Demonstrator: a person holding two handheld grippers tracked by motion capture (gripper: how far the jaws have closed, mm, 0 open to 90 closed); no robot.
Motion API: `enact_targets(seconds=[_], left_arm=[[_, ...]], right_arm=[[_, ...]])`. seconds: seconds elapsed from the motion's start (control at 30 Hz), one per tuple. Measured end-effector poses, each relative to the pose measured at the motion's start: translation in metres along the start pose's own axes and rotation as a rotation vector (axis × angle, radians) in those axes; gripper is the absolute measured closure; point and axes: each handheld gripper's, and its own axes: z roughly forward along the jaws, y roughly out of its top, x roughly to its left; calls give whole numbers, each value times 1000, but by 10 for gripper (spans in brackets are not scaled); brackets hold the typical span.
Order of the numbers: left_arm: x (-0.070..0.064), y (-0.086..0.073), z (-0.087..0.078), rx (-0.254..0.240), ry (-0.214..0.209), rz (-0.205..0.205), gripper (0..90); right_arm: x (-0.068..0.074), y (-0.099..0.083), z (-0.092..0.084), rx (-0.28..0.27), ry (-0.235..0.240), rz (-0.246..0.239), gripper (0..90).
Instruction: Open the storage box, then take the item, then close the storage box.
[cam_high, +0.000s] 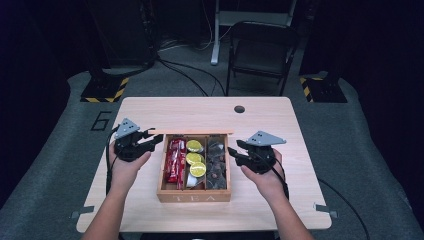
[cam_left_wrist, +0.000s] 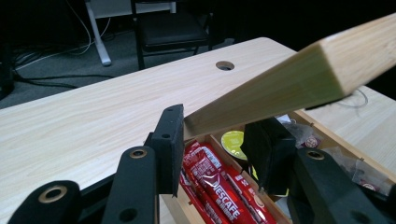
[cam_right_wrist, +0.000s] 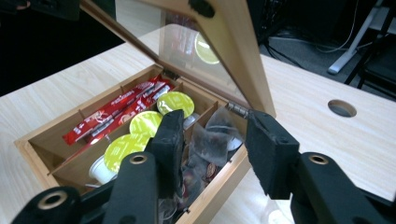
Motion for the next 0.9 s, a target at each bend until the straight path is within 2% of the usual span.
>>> enact_targets(seconds=[0.1,0.23,0.27,0.43,0.57,0.6,0.7,0.73,0.9], left_arm=[[-1,0,0,6,8,3,586],[-1,0,0,3,9,-1,586],[-1,1,0,3,9,-4,586],[-1,0,0,7,3,1,584],[0,1,0,7,0,-5,584],[0,0,0,6,1,-1,584],[-1,0,0,7,2,-4,584],[-1,0,0,8,2,-1,584],[-1,0,0,4,3,-4,584]], right_arm=[[4,2,-2,-1,16,-19,567],[7,3,-4,0,19,-24,566],[10,4,-5,-1,20,-13,561],[12,6,-6,5,33,-35,565],[16,5,-2,24,49,-23,565],[20,3,0,43,46,-73,564],[25,-1,-1,34,32,-77,562],[27,-7,0,17,38,-73,560],[27,-17,3,0,55,-79,556]])
